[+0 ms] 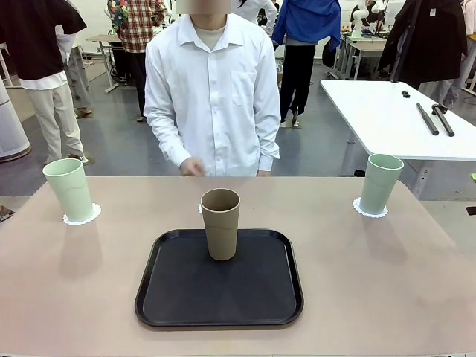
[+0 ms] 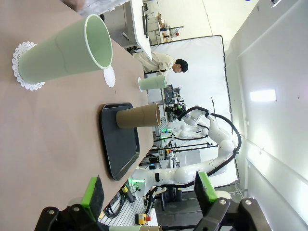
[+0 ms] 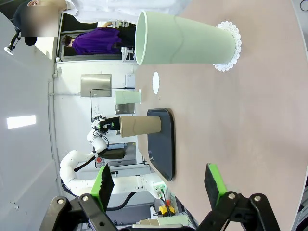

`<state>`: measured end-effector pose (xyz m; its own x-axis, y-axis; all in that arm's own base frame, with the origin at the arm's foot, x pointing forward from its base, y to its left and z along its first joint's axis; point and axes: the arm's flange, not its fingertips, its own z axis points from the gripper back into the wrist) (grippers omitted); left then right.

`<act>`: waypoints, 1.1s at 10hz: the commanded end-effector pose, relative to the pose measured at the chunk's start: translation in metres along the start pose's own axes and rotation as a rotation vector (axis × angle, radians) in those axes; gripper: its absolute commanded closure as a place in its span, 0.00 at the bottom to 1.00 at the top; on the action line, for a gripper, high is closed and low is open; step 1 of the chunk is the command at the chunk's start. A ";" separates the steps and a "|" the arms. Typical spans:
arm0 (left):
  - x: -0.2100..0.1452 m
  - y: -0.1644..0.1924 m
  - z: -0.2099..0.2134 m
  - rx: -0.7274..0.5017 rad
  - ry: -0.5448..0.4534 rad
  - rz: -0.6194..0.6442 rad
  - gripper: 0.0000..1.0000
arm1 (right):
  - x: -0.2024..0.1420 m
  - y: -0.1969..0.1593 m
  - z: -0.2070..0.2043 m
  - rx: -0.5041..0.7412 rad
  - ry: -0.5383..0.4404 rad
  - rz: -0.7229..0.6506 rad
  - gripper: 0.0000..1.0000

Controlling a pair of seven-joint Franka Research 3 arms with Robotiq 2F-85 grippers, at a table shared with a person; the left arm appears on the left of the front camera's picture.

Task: Place coasters on the table and set cups on them.
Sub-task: Take one Reusable plastic cup from the Flat Tray and place it on a coaster set by the human.

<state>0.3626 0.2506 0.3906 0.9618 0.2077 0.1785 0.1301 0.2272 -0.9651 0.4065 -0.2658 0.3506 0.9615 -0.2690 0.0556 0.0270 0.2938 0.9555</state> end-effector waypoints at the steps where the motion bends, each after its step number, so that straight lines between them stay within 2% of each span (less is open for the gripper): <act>1: -0.002 -0.003 0.000 -0.001 -0.008 -0.006 0.00 | 0.001 0.000 0.001 -0.004 -0.006 -0.011 0.00; 11: -0.002 -0.003 0.000 -0.001 -0.008 -0.006 0.00 | 0.001 0.000 0.001 -0.004 -0.006 -0.011 0.00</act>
<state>0.3626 0.2506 0.3906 0.9618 0.2077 0.1785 0.1301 0.2272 -0.9651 0.4065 -0.2658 0.3506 0.9615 -0.2690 0.0556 0.0270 0.2938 0.9555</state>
